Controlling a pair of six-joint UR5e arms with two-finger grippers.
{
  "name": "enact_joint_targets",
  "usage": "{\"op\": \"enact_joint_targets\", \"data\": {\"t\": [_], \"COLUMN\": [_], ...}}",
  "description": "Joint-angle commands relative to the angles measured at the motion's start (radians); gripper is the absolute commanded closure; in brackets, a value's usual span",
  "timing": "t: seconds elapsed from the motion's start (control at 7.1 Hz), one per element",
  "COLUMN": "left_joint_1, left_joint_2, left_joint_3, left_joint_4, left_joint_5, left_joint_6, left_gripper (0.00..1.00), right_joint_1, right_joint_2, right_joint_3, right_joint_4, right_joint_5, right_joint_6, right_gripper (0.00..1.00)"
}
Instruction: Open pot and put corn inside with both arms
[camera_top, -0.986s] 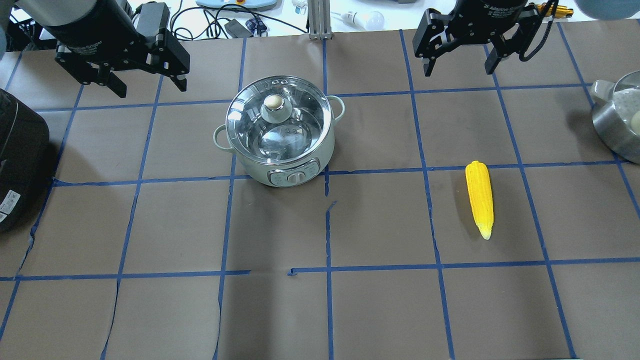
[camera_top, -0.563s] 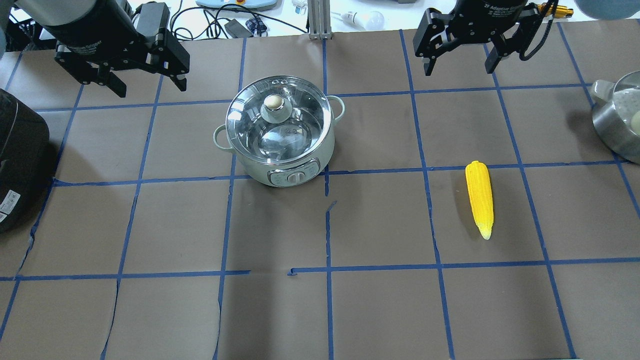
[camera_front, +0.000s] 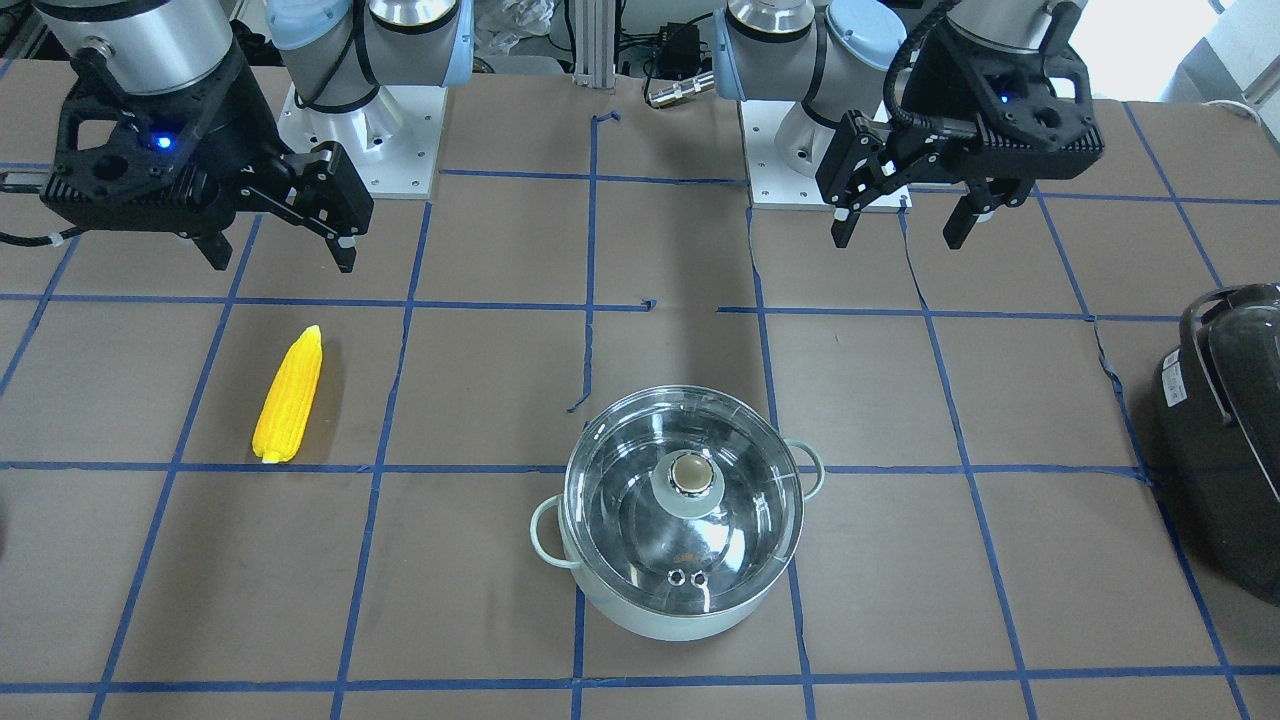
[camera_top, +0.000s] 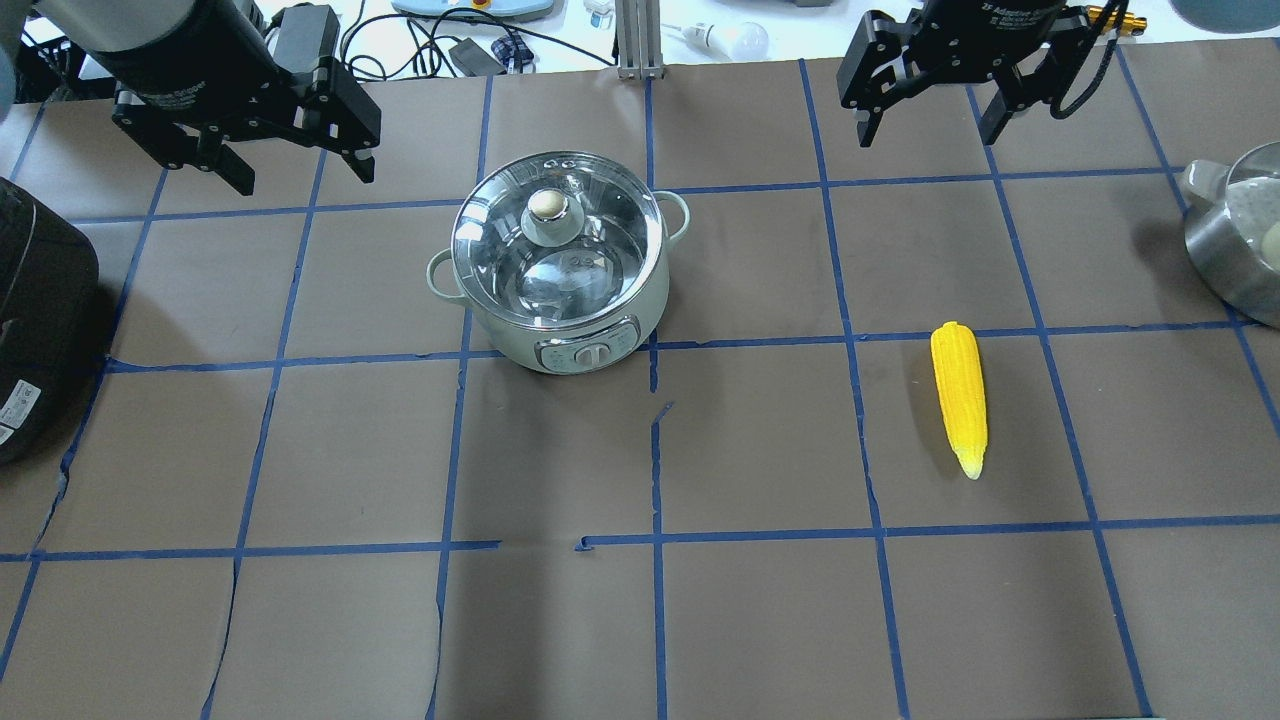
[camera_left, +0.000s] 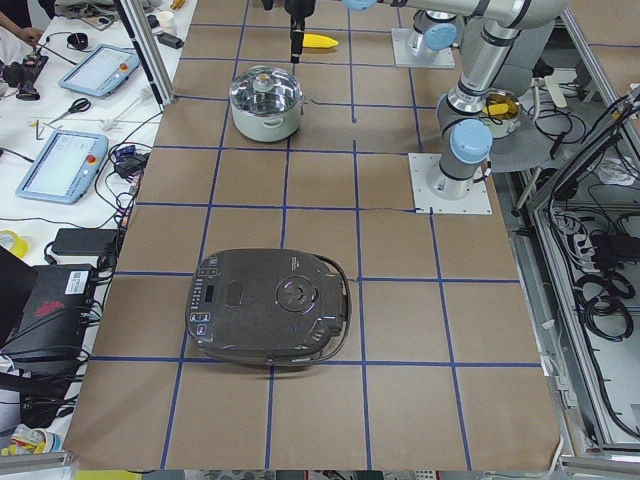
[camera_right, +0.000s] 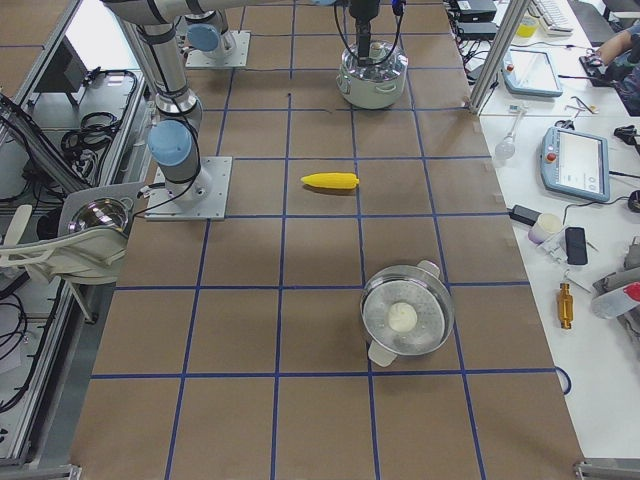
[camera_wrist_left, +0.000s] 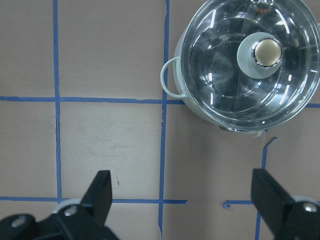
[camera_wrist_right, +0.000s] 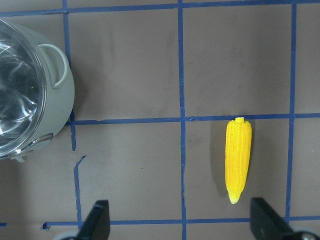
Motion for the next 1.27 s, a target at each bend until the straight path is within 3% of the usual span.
{"op": "enact_joint_targets", "data": {"t": [0.0,0.42,0.7,0.85,0.99,1.13], "left_joint_1": [0.000,0.000,-0.033,-0.099,-0.144,-0.191], "left_joint_2": [0.003,-0.017,-0.055,-0.096,-0.185,-0.266], "left_joint_3": [0.003,0.011,0.020,0.037,0.046,0.048], "left_joint_4": [-0.002,0.001,0.016,0.033,0.165,0.226], "left_joint_5": [0.003,0.003,0.039,0.061,0.046,0.047], "left_joint_6": [-0.001,-0.010,-0.047,-0.122,-0.175,-0.184], "left_gripper": [0.00,0.00,0.00,0.02,0.02,0.04], "right_joint_1": [-0.004,-0.007,-0.123,-0.177,-0.208,-0.225], "right_joint_2": [-0.001,0.002,0.004,0.005,0.014,0.014], "right_joint_3": [0.000,0.000,0.001,0.006,0.080,0.209], "right_joint_4": [0.000,-0.003,-0.014,-0.008,-0.015,-0.147], "right_joint_5": [0.002,-0.002,0.007,0.004,0.005,-0.012], "right_joint_6": [0.000,-0.002,-0.015,-0.129,-0.208,-0.257], "right_gripper": [0.00,0.00,0.00,0.00,0.00,0.00]}}
